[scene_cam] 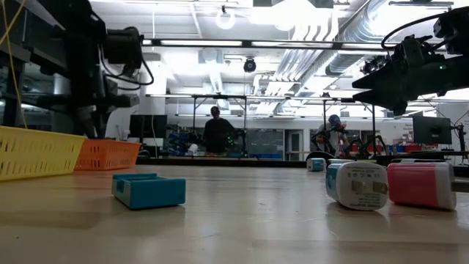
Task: Pick & Place Office items
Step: Put the dark blue timer into the orange basket, then put the blue timer into the orange basket
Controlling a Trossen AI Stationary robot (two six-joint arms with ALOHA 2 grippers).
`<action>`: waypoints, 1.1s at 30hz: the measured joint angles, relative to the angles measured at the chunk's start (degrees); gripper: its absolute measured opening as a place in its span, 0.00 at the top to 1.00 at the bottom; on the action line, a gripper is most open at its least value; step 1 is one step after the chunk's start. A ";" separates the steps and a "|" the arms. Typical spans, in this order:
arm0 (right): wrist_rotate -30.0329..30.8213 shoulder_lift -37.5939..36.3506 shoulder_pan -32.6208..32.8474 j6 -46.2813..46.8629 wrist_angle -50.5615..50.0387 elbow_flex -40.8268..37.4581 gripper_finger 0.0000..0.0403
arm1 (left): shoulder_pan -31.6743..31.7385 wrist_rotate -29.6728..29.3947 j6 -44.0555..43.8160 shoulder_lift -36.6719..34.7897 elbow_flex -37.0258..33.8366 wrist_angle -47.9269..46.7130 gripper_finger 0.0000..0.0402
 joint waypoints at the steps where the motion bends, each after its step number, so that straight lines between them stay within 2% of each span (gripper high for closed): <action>1: -0.01 0.00 0.00 -0.01 0.00 0.00 0.46 | 0.14 -0.18 -0.22 0.00 -0.44 -0.12 0.86; 13: 0.00 0.00 0.00 -0.02 0.00 -0.02 0.46 | 1.11 -1.08 -0.92 0.02 -2.19 0.56 0.85; 24: -0.02 0.00 0.00 -0.02 0.00 0.00 0.46 | 1.04 -1.08 -0.22 0.02 -2.19 0.82 0.72; 33: -0.01 0.00 0.00 -0.02 0.00 -0.01 0.46 | 1.04 -1.08 0.15 0.02 -2.19 2.10 0.71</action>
